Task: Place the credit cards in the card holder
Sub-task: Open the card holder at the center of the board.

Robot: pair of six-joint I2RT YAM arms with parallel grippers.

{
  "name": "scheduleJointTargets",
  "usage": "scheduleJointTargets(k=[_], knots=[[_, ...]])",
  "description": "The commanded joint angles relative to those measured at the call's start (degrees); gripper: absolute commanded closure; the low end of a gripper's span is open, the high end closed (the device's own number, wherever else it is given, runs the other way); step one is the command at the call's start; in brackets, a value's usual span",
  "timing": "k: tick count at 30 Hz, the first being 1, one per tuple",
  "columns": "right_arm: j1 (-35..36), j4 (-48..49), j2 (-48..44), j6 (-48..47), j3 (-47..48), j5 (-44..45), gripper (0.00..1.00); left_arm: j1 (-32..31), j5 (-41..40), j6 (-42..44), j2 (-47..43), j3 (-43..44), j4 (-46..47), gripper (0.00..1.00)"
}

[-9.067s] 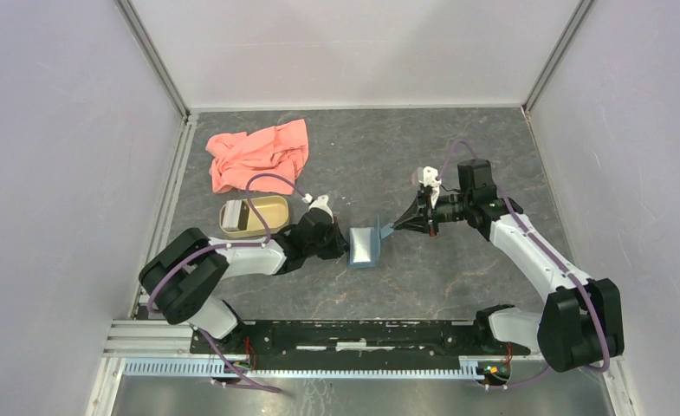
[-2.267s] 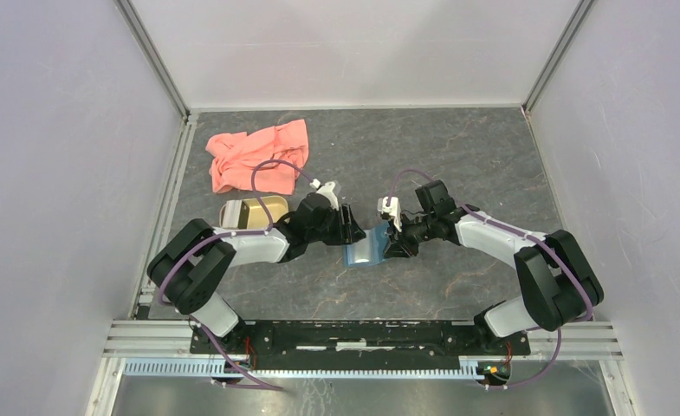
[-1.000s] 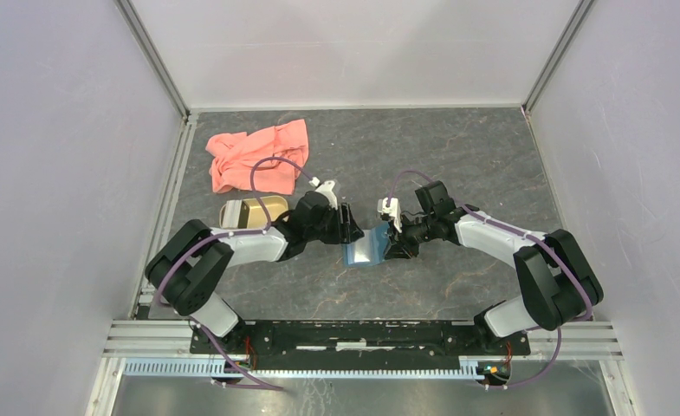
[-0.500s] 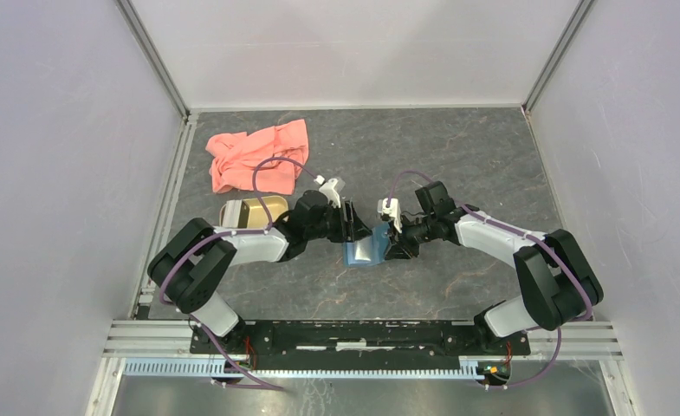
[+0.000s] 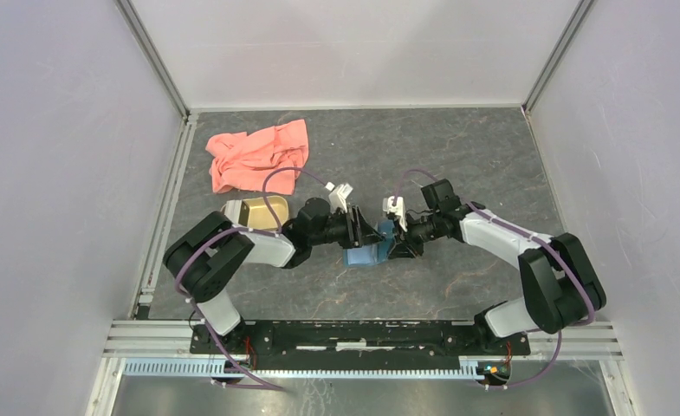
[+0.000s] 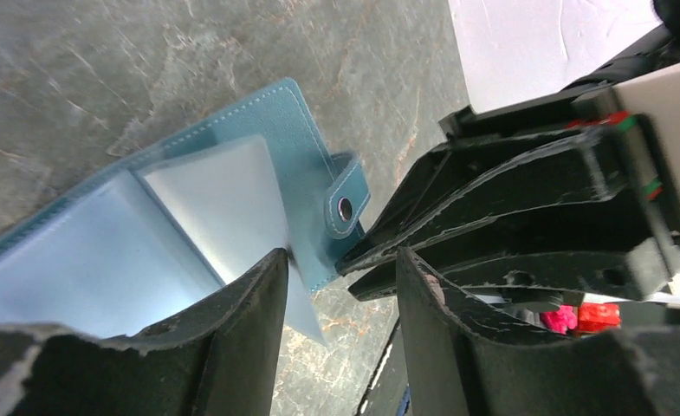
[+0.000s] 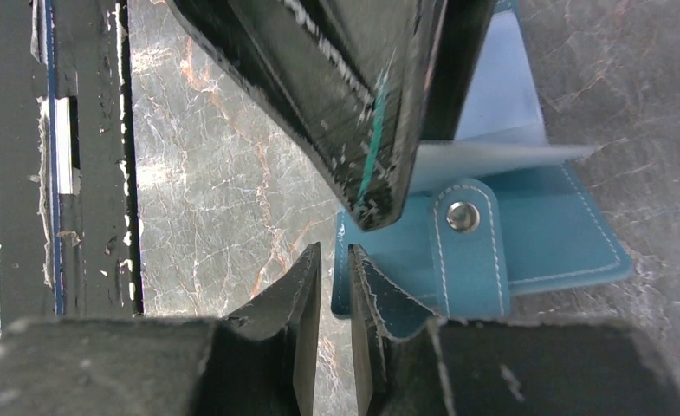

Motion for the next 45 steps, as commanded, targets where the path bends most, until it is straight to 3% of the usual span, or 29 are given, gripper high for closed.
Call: scheduleJointTargets(k=[1, 8, 17, 23, 39, 45], knots=[[-1.78, -2.14, -3.48, -3.4, 2.4, -3.16, 0.76, -1.25, 2.46, -5.04, 3.43, 0.53, 8.35, 0.46], [-4.73, -4.33, -6.04, -5.77, 2.39, -6.87, 0.78, -2.45, 1.52, -8.79, 7.82, 1.34, 12.76, 0.53], [-4.9, -3.34, -6.16, -5.12, 1.06, -13.0, 0.92, -2.5, -1.56, -8.84, 11.74, 2.05, 10.46, 0.61], [-3.12, 4.43, -4.21, 2.29, -1.13, -5.98, 0.99, -2.46, -2.39, -8.78, 14.17, 2.91, 9.92, 0.64], [-1.96, 6.15, 2.7, 5.09, -0.3, 1.32, 0.97, -2.38, -1.18, -9.19, 15.71, 3.45, 11.48, 0.59], [-1.89, 4.93, 4.54, 5.0, 0.87, 10.48, 1.0, -2.06, -1.14, -9.79, 16.38, 3.41, 12.57, 0.57]])
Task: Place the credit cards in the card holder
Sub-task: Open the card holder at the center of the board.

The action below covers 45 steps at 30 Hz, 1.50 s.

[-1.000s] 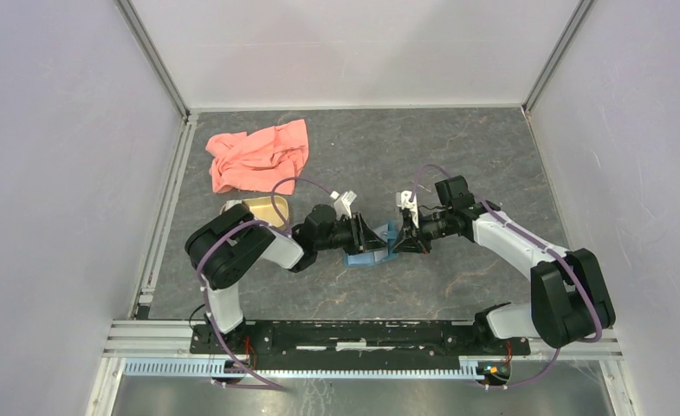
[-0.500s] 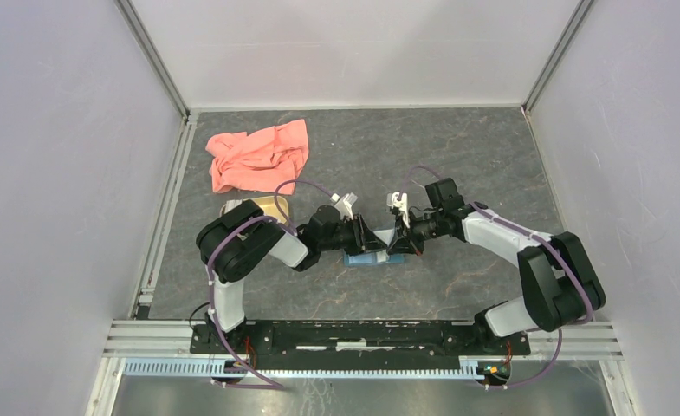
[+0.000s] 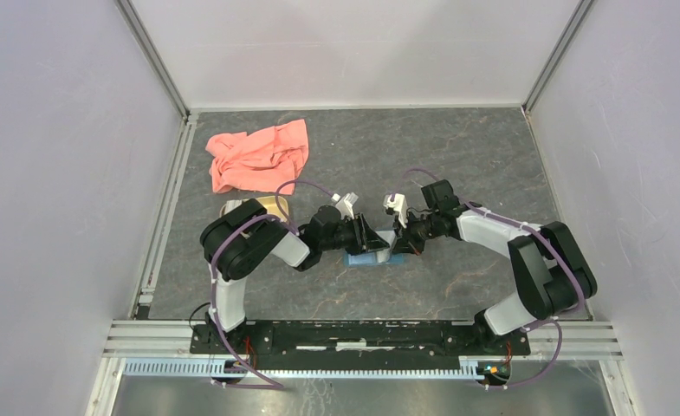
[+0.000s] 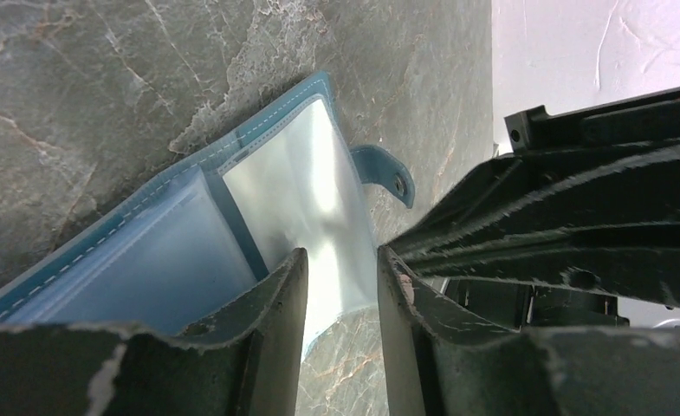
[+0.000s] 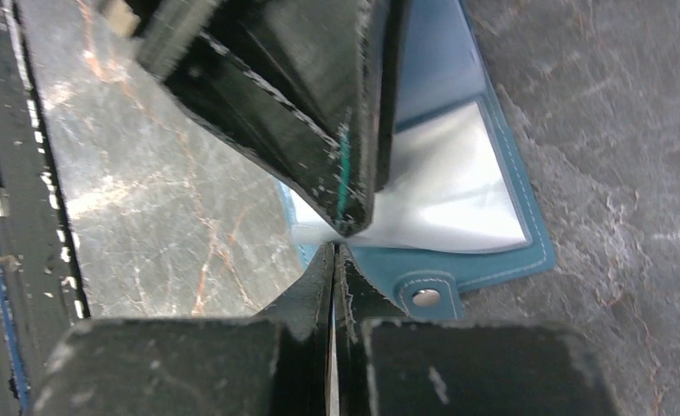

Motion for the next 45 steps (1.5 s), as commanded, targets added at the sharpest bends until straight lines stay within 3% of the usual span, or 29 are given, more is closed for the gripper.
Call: scheduleJointTargets(k=[1, 7, 17, 21, 27, 36, 45], knots=[[0.28, 0.28, 1.28, 0.31, 1.61, 7.07, 1.0, 0.16, 0.32, -1.56, 0.84, 1.02, 2.56, 0.57], [0.3, -0.83, 1.79, -0.59, 2.2, 10.15, 1.0, 0.8, 0.72, -1.55, -0.02, 0.91, 2.88, 0.53], [-0.23, -3.56, -7.52, -8.22, 0.82, -6.7, 0.98, 0.9, 1.29, -1.57, 1.61, 1.39, 3.0, 0.6], [-0.11, -2.96, -6.18, -7.38, 0.71, -10.12, 0.97, 0.83, 1.56, -1.75, 2.56, 1.96, 3.02, 0.64], [0.88, -1.36, -0.58, -3.46, 1.49, -3.89, 0.96, 0.87, 1.43, -1.6, 2.78, 1.82, 2.93, 0.65], [1.06, -3.52, 4.99, -3.13, 3.23, 13.57, 1.0, 2.65, 1.24, -0.48, 0.52, 0.42, 1.93, 0.64], [1.73, -6.66, 9.47, -4.24, 5.28, 14.01, 1.0, 3.8, 1.8, 0.24, -0.3, -1.28, 1.69, 0.64]])
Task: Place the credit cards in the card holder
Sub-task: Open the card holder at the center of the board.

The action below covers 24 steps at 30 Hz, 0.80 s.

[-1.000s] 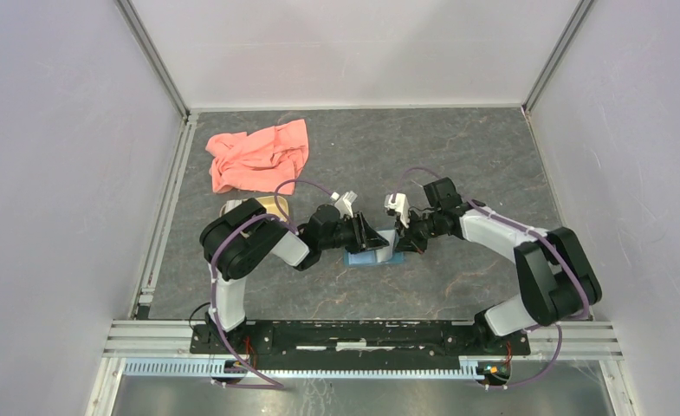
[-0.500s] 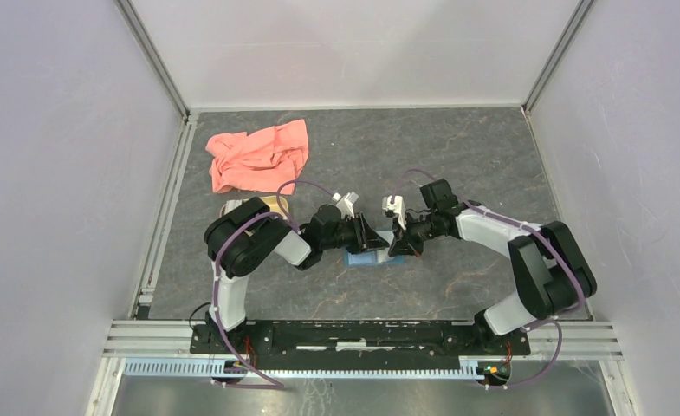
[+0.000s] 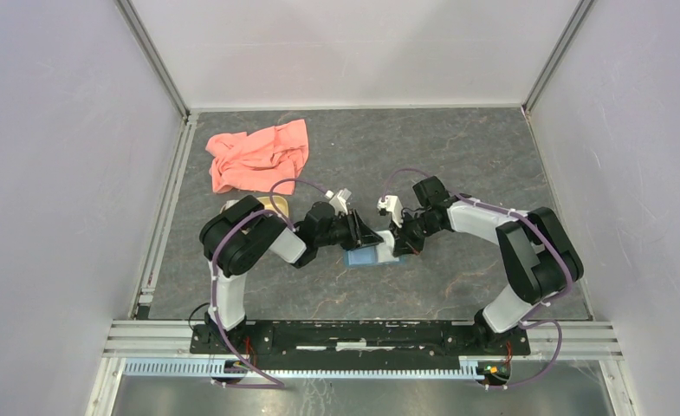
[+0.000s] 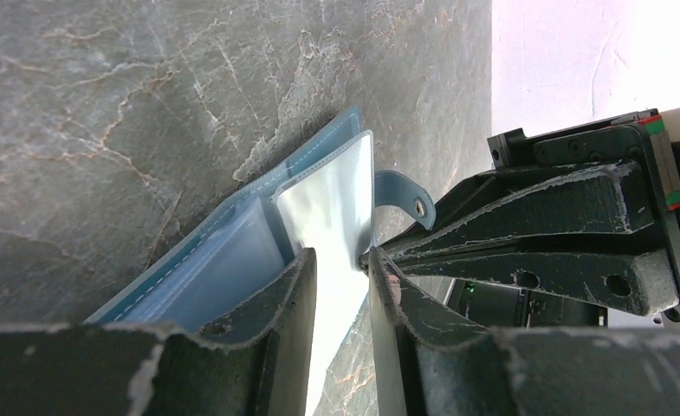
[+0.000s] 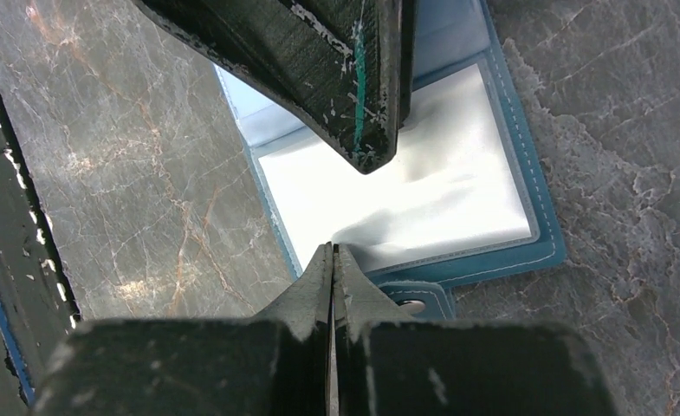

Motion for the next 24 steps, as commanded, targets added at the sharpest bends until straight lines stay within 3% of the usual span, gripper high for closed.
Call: scheduleJointTargets(k=[1, 5, 10, 24], knots=[[0.54, 0.06, 2.58, -2.42, 0.29, 5.35, 1.0, 0.54, 0.53, 0.87, -1.65, -1.38, 0.12, 0.64], [0.56, -2.36, -0.67, -5.74, 1.24, -3.53, 0.97, 0.54, 2.23, 1.75, -2.45, 0.17, -0.66, 0.63], [0.45, -3.05, -5.2, -7.92, 0.3, -12.26, 0.91, 0.47, 2.91, 6.65, -6.24, 4.12, -9.9, 0.62], [-0.48, -6.61, -8.61, -11.91, 1.47, -20.19, 0.86, 0.47, 0.2, 13.42, -13.53, 5.96, -21.17, 0.61]])
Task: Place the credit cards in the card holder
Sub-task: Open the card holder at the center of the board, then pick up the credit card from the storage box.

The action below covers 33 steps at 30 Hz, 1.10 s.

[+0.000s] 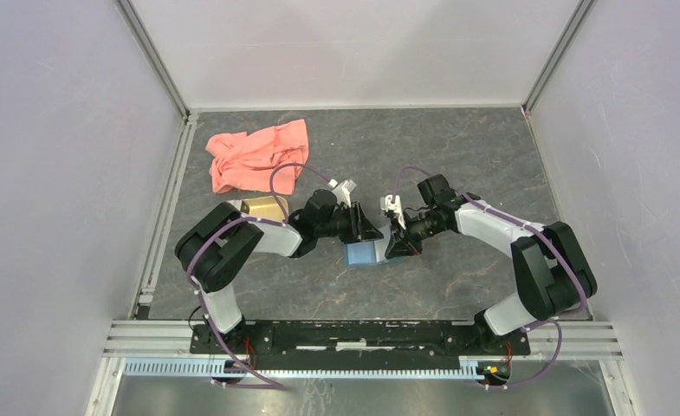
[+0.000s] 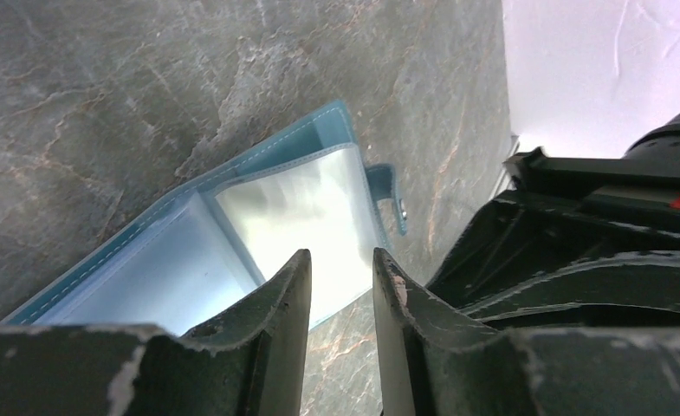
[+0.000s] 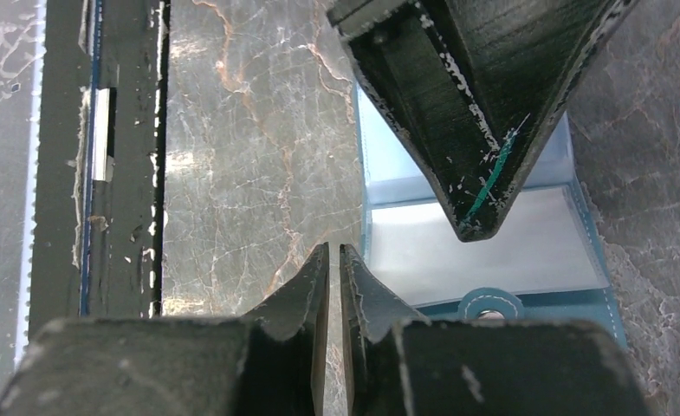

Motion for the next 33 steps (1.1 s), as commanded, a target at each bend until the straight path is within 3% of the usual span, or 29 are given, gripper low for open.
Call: scheduleJointTargets(k=[1, 9, 23, 27, 31, 33], knots=[[-0.75, -2.75, -3.41, -4.22, 1.32, -4.89, 0.85, 0.28, -1.7, 6.01, -4.1, 2.3, -5.32, 0.61], [-1.5, -1.41, -5.92, -3.3, 0.27, -5.43, 0.8, 0.28, -6.7, 12.54, -10.37, 4.31, -14.54, 0.57], [-1.5, 2.08, -8.62, -0.48, -1.25, -3.64, 0.79, 0.44, -14.72, 21.55, -19.77, 4.33, -22.15, 0.51], [-0.7, 4.05, -8.94, 1.56, -0.85, -1.29, 0.78, 0.71, -22.46, 26.87, -28.16, 4.0, -27.96, 0.39], [1.9, 4.54, -8.33, 3.36, 2.79, 4.54, 0.78, 2.45, -30.6, 28.52, -36.6, 3.05, -34.79, 0.02], [2.34, 5.19, -7.74, 4.62, 4.61, 7.45, 0.78, 4.39, -31.63, 28.91, -39.53, 2.78, -38.52, 0.0]])
